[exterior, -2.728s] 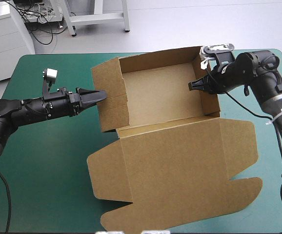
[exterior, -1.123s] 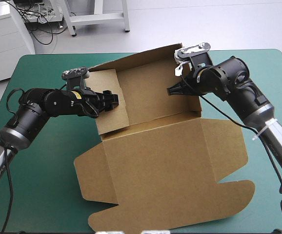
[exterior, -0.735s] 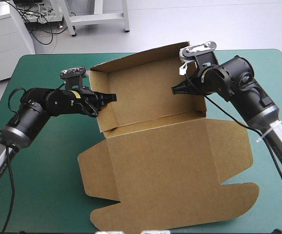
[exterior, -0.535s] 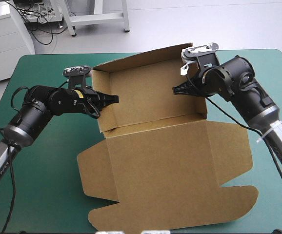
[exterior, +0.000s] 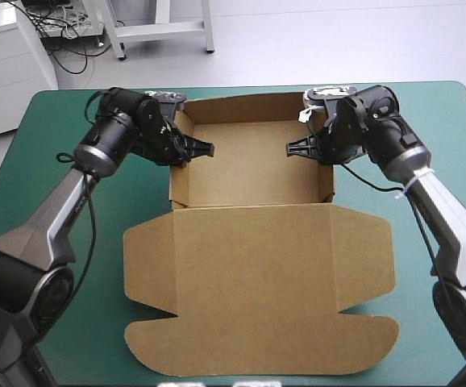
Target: Fold the box
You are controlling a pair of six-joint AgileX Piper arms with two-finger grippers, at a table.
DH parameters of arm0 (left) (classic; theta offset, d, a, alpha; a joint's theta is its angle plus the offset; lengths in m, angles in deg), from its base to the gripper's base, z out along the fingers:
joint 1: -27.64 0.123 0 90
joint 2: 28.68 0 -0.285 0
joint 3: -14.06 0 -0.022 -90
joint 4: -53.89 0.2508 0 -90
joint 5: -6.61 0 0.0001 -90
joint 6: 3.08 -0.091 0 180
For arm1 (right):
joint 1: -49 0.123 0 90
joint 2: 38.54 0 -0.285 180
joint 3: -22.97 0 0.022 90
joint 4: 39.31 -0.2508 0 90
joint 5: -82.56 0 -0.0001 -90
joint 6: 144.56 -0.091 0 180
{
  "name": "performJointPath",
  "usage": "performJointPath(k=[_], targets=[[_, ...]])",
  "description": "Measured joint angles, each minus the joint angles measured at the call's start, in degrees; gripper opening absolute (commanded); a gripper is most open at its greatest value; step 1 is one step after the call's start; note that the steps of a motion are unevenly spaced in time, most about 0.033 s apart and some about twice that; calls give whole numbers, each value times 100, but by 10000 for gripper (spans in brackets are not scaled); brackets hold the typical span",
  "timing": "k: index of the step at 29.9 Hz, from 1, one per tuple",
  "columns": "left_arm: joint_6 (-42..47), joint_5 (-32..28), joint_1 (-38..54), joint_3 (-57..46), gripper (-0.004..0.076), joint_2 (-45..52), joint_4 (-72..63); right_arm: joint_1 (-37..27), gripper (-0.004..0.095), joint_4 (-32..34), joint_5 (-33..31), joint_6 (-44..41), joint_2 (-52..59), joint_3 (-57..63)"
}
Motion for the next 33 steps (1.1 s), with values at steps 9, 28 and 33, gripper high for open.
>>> performJointPath(k=[9, 28, 33], targets=[[79, 61, -7, 22, -32, -986, -130, -306, -8, -362, -193, 385, -914, -4], [25, 6, -7, 79, 142, -1266, -46, -352, 314, -465, -79, 739, -1496, -85], [-67, -11, -14, 74, 350, -1330, 6, -339, 650, -706, -72, 829, -1536, -85]])
